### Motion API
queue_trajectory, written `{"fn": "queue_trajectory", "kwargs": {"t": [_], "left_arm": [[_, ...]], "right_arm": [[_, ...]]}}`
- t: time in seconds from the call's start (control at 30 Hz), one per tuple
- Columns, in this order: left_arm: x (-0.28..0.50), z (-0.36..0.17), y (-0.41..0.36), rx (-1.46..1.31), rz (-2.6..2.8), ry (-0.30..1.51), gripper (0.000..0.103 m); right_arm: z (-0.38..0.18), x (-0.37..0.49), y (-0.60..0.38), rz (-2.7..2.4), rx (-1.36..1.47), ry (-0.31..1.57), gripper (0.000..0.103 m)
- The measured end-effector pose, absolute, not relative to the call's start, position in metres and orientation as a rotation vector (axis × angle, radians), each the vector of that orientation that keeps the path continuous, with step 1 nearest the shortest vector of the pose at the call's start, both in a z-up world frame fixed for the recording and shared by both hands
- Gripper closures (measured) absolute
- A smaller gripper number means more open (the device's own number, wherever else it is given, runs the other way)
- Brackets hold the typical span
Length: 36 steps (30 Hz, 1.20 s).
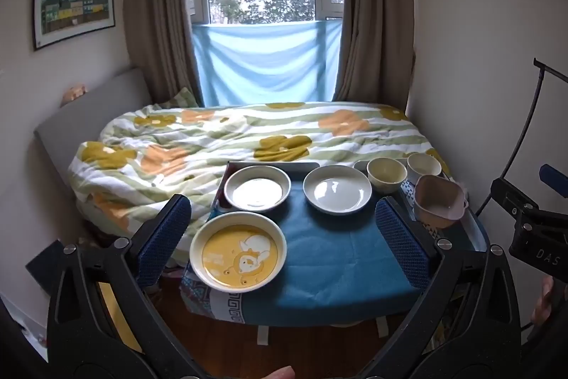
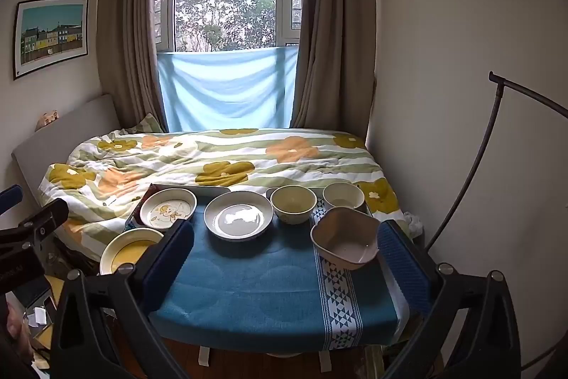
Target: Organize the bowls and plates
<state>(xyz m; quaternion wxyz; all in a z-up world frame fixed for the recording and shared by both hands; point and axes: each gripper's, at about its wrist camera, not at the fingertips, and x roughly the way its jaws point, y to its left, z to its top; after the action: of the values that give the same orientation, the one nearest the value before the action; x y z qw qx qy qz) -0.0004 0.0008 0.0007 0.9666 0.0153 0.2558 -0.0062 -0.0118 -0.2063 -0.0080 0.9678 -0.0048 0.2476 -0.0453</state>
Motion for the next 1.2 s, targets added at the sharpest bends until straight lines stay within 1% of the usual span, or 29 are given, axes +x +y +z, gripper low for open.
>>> {"fn": "queue_trajectory", "kwargs": {"t": [1.2], "left_arm": [[-0.005,0.01,-0.003,0.056,-0.026,0.472,0.0]], "right_arm": [[-0.008,-0.008,-0.205,-0.105,-0.014,0.5,0.0]]}}
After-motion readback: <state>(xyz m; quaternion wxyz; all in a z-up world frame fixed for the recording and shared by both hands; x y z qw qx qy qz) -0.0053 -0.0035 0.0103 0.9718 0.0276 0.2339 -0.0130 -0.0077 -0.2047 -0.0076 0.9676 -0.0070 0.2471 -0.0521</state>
